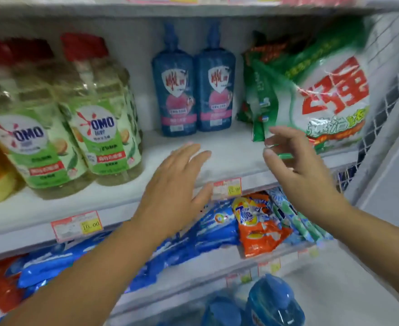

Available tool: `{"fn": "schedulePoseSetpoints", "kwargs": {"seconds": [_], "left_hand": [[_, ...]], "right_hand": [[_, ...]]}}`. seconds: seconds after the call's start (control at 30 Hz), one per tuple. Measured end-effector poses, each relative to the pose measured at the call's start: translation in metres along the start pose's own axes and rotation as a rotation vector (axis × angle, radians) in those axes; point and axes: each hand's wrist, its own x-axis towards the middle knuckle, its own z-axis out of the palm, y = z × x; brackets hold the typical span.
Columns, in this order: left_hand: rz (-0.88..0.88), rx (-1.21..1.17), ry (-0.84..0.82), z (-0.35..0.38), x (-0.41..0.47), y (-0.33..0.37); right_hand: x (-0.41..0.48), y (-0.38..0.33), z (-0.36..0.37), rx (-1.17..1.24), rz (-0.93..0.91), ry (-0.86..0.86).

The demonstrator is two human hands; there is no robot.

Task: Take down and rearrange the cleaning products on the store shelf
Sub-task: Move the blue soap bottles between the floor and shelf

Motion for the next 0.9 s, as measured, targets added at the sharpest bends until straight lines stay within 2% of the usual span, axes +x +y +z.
{"fn": "schedulePoseSetpoints", "kwargs": {"seconds": [0.07, 0.13, 0.2, 0.43, 0.67, 0.9], "left_hand": [[-0.096, 0.064, -0.071, -0.013, 0.020, -0.019], [-0.218, 0.127, -0.266, -0.018, 0.024, -0.029], [-0.223, 0.243, -0.359, -0.011, 0.018, -0.035], [-0.162, 0.320, -0.266, 0.006, 0.014, -0.048], [-0.154, 0.305, -0.217, 0.009, 0.013, -0.049], [-0.161, 0.329, -0.214, 0.009, 0.011, -0.046]], "right_hand": [[0.042, -0.007, 0.014, -0.036, -0.009, 0.003], [0.082, -0.005, 0.029, -0.050, 0.050, -0.029], [0.122, 0.008, 0.046, -0.019, 0.125, -0.079], [0.215, 0.049, 0.091, 0.165, 0.249, -0.083], [0.248, 0.071, 0.118, 0.414, 0.271, -0.120], [0.218, 0.060, 0.095, 0.235, 0.260, -0.009]]}}
